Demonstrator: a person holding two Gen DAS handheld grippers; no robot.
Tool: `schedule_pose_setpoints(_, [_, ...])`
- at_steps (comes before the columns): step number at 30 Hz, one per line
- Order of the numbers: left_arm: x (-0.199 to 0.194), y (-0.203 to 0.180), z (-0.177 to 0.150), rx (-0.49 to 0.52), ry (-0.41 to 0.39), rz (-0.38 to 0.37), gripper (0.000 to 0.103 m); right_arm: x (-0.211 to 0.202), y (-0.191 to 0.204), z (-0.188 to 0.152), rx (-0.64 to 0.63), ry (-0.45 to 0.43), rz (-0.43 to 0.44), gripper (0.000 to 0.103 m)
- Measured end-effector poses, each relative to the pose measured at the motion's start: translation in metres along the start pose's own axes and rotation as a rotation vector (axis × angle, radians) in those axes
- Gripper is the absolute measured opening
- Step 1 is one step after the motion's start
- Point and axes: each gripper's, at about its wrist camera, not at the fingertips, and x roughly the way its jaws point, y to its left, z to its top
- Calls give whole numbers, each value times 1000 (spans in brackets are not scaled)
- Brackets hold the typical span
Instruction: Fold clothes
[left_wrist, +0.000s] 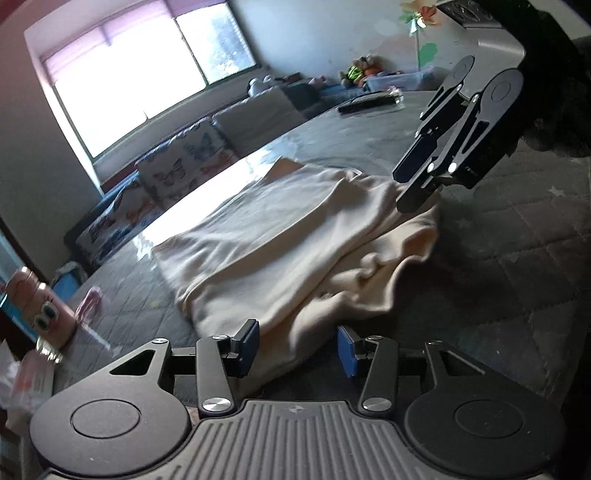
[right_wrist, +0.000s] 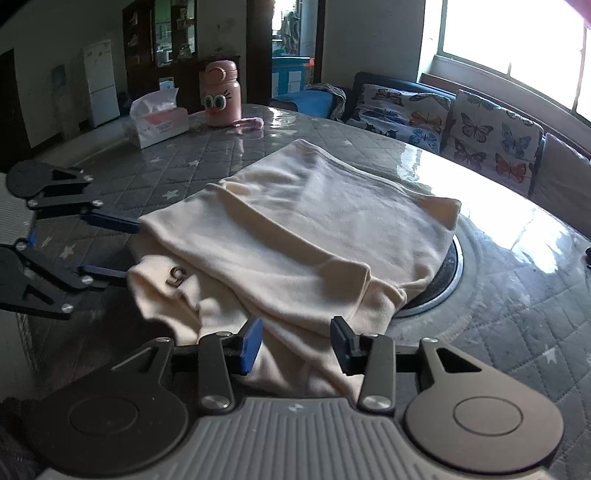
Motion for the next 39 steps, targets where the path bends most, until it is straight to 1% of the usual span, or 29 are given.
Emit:
schedule_pose_setpoints(1, [2, -1, 1, 1, -6, -5, 48, -3, 1, -1, -5, 0, -1, 43])
schedule_pose_setpoints(3, [5, -4, 4, 1, -17, -17, 40, -9, 1, -4, -16, -2, 0, 44])
schedule_pose_setpoints(4, [7, -3, 5, -6, -21, -24, 30, -11, 2, -6, -24, -3, 1, 48])
schedule_pose_setpoints(5, [7, -1, 6, -14, -25, -26, 22, -13, 2, -7, -35, -5, 2, 53])
schedule_pose_setpoints(7, [8, 2, 8, -30, -33, -31, 12, -18, 4, -10, -55, -8, 5, 53])
schedule_pose_setpoints(9, [7, 9, 14, -54, -42, -28, 10, -21, 7, -13, -82, -12, 10, 55])
schedule_pose_setpoints(11, [8, 18, 23, -87, -51, -28, 9, -21, 11, -14, -119, -20, 17, 58])
schedule_pose_setpoints(17, [18, 41, 42, -160, -62, -42, 9, -8, 25, -8, -208, -52, 15, 58])
schedule_pose_setpoints(20, [21, 45, 44, -168, -57, -48, 9, 5, 25, -1, -215, -65, 17, 58])
schedule_pose_setpoints(21, [22, 47, 44, -171, -56, -50, 9, 10, 24, 1, -212, -67, 22, 57])
schedule_pose_setpoints(23, [21, 47, 41, -177, -53, -56, 9, 19, 23, 6, -203, -63, 29, 49])
schedule_pose_setpoints(24, [21, 47, 39, -180, -52, -58, 10, 23, 22, 7, -197, -57, 31, 47])
schedule_pose_setpoints(25, [20, 46, 38, -182, -49, -59, 11, 26, 21, 9, -185, -48, 40, 38])
schedule_pose_setpoints(26, [18, 46, 36, -182, -47, -60, 13, 29, 19, 11, -170, -41, 57, 27])
schedule_pose_setpoints(27, [17, 46, 33, -180, -45, -58, 13, 30, 17, 12, -152, -36, 71, 23])
schedule_pose_setpoints(30, [12, 42, 24, -163, -42, -45, 14, 29, 11, 16, -114, -36, 87, 18])
schedule_pose_setpoints(31, [11, 40, 22, -156, -42, -39, 17, 28, 9, 17, -101, -40, 90, 16])
schedule_pose_setpoints(35, [5, 34, 9, -132, -34, -15, 38, 23, 3, 23, -52, -56, 95, 14])
schedule_pose_setpoints(37, [6, 31, 5, -118, -23, 1, 42, 21, 1, 26, -39, -69, 91, 13])
schedule_pose_setpoints(39, [8, 28, 1, -95, -18, 25, 42, 19, 1, 28, -37, -78, 89, 13])
